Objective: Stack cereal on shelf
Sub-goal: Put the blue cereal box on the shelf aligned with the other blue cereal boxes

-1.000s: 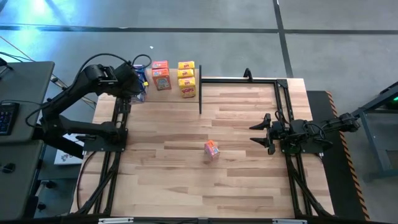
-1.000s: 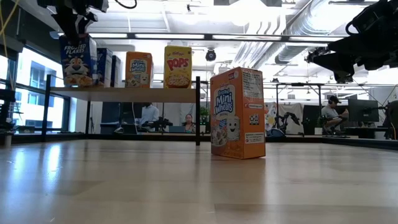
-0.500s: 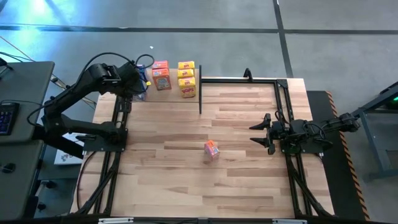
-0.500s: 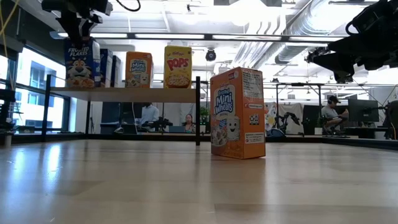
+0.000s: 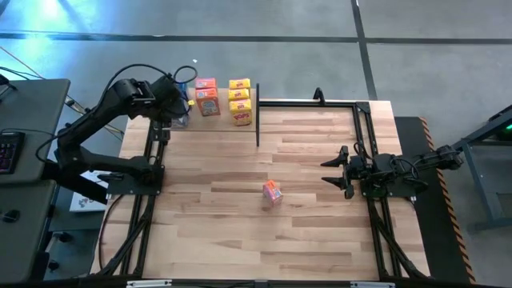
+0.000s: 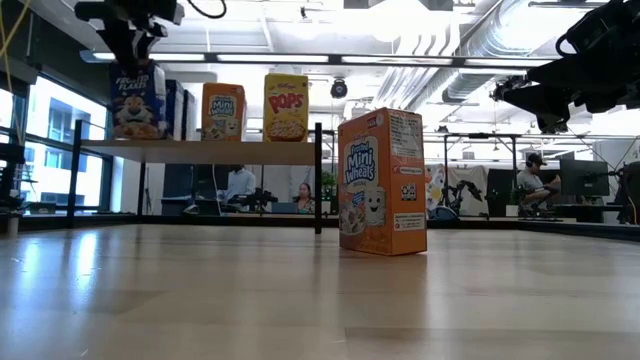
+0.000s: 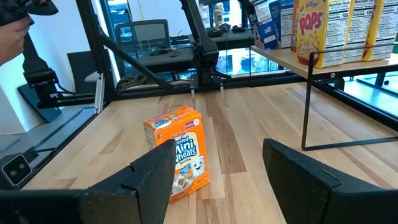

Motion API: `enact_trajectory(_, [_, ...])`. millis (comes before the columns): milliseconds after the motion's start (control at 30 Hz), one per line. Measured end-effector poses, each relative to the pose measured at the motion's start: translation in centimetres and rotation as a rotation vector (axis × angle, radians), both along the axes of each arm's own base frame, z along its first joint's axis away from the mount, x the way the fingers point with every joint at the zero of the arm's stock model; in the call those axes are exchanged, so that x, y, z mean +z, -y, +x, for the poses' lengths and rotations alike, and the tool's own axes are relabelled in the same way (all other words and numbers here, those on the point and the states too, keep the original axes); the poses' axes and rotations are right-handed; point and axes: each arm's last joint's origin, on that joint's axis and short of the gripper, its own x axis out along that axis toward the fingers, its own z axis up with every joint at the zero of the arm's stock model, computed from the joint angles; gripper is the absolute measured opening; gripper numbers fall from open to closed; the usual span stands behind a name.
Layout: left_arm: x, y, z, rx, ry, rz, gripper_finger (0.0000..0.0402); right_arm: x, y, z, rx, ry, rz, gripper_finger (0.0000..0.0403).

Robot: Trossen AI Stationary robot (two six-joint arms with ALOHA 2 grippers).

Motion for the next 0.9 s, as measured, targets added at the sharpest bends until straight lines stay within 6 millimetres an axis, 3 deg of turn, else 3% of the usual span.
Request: enact_trajectory(900, [-0.24,-0.59,0.49,-0.016,0.001,-0.009,0.0136,0.00,0.00,0.00,0.000,0.000,0.000,0.0234])
